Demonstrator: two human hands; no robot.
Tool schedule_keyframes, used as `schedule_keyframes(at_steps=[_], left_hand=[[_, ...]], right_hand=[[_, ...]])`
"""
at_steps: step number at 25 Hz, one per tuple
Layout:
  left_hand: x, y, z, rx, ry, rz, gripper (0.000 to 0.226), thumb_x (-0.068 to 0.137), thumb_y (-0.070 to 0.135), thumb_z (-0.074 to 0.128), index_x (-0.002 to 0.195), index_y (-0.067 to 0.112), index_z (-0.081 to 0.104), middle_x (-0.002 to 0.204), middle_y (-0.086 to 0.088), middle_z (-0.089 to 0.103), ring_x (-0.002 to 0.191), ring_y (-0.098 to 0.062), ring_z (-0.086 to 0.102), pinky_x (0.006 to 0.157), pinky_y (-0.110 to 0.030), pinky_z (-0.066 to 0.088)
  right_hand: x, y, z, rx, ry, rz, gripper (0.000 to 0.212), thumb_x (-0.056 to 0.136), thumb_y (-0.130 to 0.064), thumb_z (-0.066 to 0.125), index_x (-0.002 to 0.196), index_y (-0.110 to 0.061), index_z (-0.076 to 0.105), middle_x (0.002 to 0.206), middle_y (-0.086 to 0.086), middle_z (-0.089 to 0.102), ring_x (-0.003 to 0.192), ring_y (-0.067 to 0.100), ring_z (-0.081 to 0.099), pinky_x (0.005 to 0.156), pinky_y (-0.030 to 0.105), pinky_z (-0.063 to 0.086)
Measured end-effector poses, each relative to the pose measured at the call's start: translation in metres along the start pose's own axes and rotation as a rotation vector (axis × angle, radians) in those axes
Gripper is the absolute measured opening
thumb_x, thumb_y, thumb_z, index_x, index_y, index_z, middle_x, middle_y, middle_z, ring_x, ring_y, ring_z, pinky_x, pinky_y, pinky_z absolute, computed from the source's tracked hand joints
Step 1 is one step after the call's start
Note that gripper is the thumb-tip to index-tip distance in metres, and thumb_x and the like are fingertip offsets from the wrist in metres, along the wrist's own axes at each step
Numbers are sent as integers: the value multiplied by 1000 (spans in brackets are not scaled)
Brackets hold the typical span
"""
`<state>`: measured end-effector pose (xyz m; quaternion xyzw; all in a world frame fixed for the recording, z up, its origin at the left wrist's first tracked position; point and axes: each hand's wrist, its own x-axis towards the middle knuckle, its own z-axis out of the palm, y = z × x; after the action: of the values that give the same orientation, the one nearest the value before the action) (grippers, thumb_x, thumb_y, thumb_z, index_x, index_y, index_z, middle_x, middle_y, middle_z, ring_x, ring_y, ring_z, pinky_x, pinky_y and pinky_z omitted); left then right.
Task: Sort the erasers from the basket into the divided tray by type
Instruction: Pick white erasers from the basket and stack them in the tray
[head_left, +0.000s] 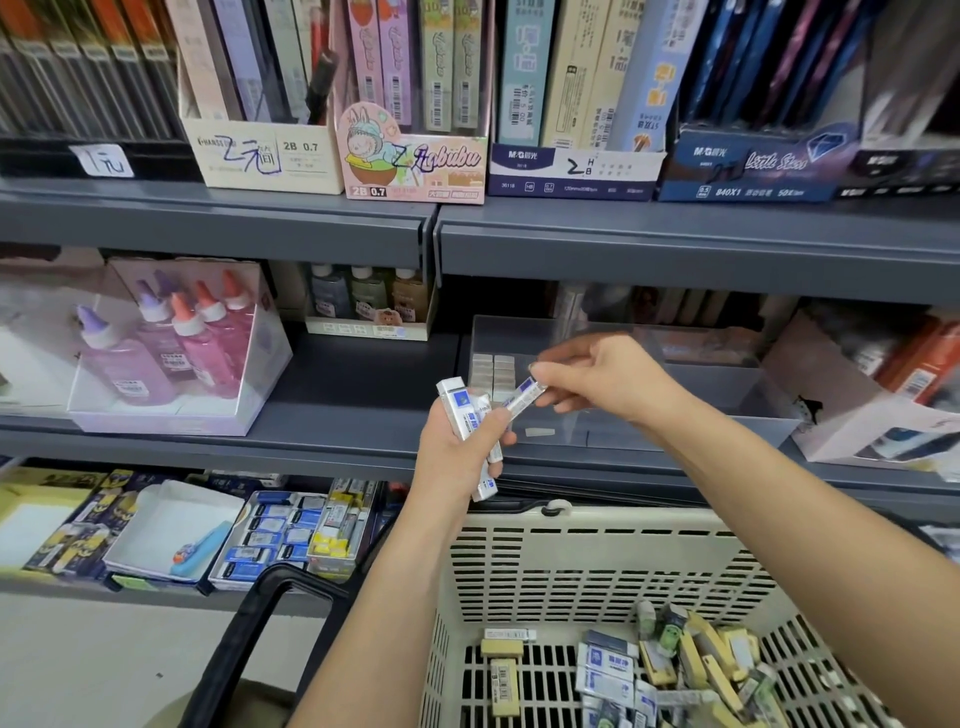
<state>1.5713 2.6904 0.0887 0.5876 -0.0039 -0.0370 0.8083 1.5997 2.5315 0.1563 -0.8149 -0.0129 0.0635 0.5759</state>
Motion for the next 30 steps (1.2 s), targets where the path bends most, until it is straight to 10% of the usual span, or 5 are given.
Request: schedule_keyframes(at_steps=[7, 20, 30], left_hand=[[2, 4, -9, -11, 136, 27, 9, 93, 18, 56, 100, 16, 50, 78, 1, 62, 65, -7, 62, 41, -20, 39], [4, 3, -5, -80, 139, -72, 9, 96, 24, 51, 98, 17, 56, 71, 1, 64, 60, -9, 62, 39, -21, 38], [-1, -1, -1, 37, 0, -75, 11, 91, 11, 55, 95, 13, 65, 72, -5, 64, 51, -11, 46, 44, -20, 37]], right_hand=[[18, -2, -16, -505, 217, -182, 18, 82, -7, 63, 90, -23, 66, 75, -12, 61, 71, 6, 59, 68, 6, 45], [24, 16, 12, -816, -69, -126, 10, 92, -12, 46, 89, -21, 44, 87, 3, 63, 85, 21, 58, 69, 25, 39], [-5, -3, 20, -422, -43, -144, 8, 85, -23, 63, 83, -18, 69, 72, -4, 69, 66, 8, 66, 67, 24, 54]])
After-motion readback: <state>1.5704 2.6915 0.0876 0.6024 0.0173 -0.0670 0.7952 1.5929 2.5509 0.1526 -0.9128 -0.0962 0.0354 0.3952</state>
